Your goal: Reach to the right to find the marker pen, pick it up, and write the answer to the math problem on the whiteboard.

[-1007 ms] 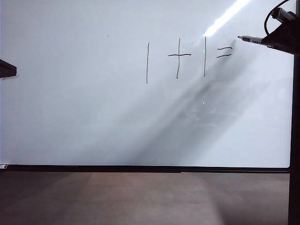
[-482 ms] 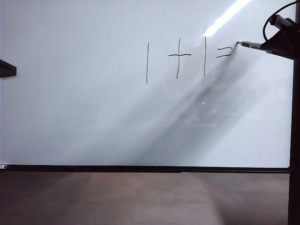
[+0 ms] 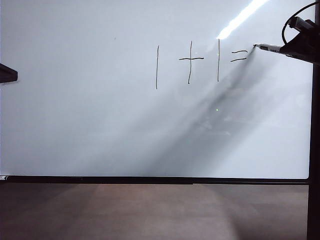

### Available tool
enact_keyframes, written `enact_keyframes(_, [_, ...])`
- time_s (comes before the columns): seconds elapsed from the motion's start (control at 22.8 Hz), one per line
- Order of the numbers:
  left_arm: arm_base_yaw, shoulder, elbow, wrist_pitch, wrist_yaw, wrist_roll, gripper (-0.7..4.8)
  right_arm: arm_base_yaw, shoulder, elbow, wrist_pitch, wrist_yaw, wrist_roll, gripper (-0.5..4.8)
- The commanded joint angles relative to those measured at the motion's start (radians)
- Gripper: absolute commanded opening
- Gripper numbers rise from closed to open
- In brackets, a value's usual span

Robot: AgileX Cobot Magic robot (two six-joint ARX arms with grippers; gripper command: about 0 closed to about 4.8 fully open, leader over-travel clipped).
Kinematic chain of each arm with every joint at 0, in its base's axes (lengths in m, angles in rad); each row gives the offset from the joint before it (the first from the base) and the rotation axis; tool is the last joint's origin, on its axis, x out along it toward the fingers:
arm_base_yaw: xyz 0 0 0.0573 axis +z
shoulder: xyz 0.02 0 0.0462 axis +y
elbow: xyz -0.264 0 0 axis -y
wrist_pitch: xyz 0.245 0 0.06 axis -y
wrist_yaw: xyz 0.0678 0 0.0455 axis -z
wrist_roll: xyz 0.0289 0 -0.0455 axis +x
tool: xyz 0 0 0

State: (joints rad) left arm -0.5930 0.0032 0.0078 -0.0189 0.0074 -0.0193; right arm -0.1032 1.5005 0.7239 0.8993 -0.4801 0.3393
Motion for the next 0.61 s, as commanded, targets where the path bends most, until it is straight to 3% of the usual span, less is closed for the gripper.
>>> enact_keyframes(0.04, [0.002,0.001,0.001,0.012,0.000,0.001,-0.04,-0.029,-0.003,0.004,0.007,0.013,-0.003,-0.09])
enact_keyframes(0.61, [0.002,0.001,0.001,0.012,0.000,0.001,-0.05,-0.076,0.010,0.003,-0.013,0.006,-0.005,-0.09])
